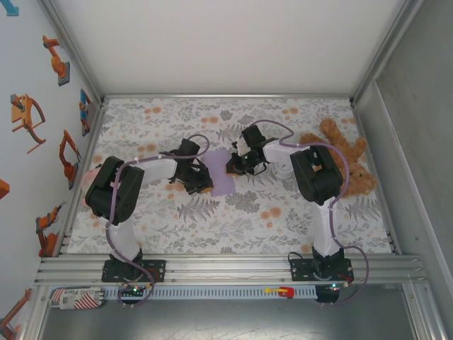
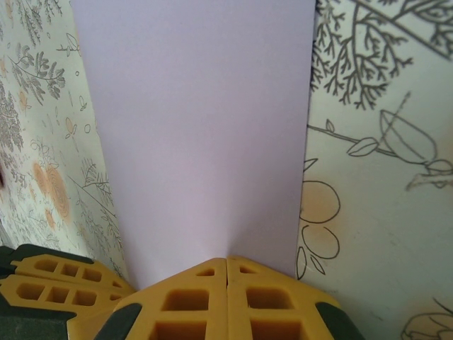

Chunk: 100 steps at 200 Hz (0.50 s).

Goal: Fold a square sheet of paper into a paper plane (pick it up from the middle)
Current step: First fold the square sheet of paper in half at the center of the table.

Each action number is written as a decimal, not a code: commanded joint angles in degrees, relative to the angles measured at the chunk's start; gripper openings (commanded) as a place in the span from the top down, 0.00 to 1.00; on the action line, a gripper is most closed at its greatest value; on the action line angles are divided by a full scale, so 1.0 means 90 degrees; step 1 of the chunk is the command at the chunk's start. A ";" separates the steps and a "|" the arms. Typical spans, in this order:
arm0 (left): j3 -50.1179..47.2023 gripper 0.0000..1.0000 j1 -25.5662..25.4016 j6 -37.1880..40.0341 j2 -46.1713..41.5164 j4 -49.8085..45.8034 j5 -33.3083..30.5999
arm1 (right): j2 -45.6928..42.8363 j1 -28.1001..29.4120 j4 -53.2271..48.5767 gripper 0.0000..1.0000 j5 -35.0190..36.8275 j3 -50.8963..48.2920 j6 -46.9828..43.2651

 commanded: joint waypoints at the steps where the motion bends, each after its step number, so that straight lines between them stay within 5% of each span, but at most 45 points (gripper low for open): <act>1: -0.0148 0.90 0.0205 0.0325 -0.0270 -0.0947 -0.0302 | 0.0759 -0.0263 -0.1283 1.00 0.1860 -0.0594 -0.0173; 45: 0.0264 0.90 0.0283 -0.0022 -0.0654 -0.0067 0.0108 | 0.0774 -0.0263 -0.1281 1.00 0.1860 -0.0576 -0.0169; 100: 0.0583 0.91 0.0164 -0.0620 0.0385 0.0852 0.0520 | 0.0827 -0.0262 -0.1281 1.00 0.1860 -0.0525 -0.0163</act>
